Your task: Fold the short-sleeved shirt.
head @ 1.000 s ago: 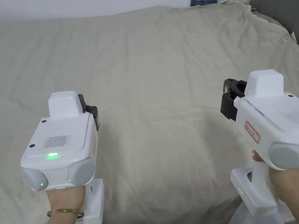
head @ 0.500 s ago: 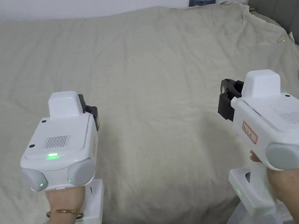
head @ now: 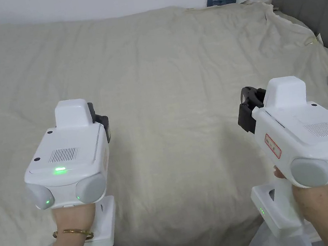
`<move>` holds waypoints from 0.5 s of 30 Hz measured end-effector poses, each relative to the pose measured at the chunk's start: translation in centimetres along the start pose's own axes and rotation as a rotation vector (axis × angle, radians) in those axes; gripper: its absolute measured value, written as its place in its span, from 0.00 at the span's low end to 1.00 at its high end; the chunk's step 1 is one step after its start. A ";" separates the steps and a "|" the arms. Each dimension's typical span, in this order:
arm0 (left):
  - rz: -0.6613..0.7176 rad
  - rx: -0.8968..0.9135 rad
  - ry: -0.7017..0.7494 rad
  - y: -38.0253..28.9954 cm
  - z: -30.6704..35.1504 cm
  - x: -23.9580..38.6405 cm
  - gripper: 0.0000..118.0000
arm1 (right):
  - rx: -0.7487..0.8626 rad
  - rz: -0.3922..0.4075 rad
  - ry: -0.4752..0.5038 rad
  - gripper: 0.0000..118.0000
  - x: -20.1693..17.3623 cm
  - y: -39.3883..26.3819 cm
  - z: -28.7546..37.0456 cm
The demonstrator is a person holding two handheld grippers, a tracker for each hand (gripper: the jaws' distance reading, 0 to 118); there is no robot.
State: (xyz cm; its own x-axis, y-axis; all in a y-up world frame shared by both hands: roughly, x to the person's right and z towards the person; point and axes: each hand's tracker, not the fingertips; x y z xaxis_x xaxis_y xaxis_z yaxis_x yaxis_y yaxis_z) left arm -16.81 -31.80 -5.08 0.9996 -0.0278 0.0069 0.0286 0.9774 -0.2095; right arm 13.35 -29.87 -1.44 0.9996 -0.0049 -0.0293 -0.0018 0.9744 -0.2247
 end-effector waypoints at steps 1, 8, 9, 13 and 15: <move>-0.001 0.000 -0.003 0.0 0.0 0.0 0.00 | 0.000 0.000 0.001 0.00 0.0 0.0 0.0; -0.011 0.012 -0.009 0.3 0.1 0.3 0.00 | 0.006 -0.002 0.002 0.00 -0.1 0.2 0.0; -0.010 0.013 -0.010 0.3 0.1 0.3 0.00 | 0.006 -0.002 0.003 0.00 -0.1 0.2 0.0; -0.010 0.013 -0.010 0.3 0.1 0.3 0.00 | 0.009 0.000 0.004 0.00 -0.1 0.2 0.1; -0.010 0.014 -0.011 0.3 0.1 0.3 0.00 | 0.009 0.003 0.003 0.00 -0.1 0.3 0.1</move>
State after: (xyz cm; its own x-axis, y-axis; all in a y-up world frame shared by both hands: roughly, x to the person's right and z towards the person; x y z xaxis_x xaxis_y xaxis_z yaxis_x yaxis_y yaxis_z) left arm -16.48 -31.46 -5.04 0.9992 -0.0354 0.0198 0.0386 0.9800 -0.1952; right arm 13.22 -29.59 -1.37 0.9995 -0.0025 -0.0326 -0.0046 0.9765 -0.2154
